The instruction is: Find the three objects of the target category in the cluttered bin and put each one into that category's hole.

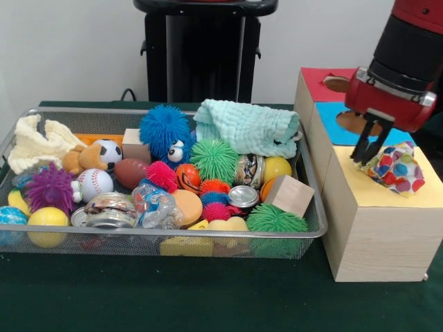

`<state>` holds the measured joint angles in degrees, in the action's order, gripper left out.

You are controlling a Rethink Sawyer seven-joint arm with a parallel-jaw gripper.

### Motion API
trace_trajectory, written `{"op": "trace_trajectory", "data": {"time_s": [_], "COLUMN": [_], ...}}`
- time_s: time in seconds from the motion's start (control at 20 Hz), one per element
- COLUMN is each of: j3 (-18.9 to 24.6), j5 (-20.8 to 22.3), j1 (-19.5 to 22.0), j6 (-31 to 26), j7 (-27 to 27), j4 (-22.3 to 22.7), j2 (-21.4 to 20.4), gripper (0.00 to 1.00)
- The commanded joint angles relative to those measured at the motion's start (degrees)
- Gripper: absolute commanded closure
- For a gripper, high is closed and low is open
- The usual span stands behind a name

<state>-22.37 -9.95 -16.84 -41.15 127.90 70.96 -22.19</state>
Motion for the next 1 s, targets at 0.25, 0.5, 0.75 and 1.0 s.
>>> {"op": "trace_trajectory", "data": {"time_s": [0.25,0.5,0.75,1.0], "j3": [-1.9,0.7,3.5,5.6], "j5": [3.6,2.0,-0.1,-4.8], "j1": [3.6,4.9,5.7,7.2], "j6": [-6.9,-13.5,-20.9,-19.1], "j7": [5.6,2.6,1.8,5.8], "j4": [-1.6,-0.1,1.1,1.9], "j2": [3.2,-1.1,-6.1,-8.9], "gripper": [1.00,1.00,1.00,1.00]}}
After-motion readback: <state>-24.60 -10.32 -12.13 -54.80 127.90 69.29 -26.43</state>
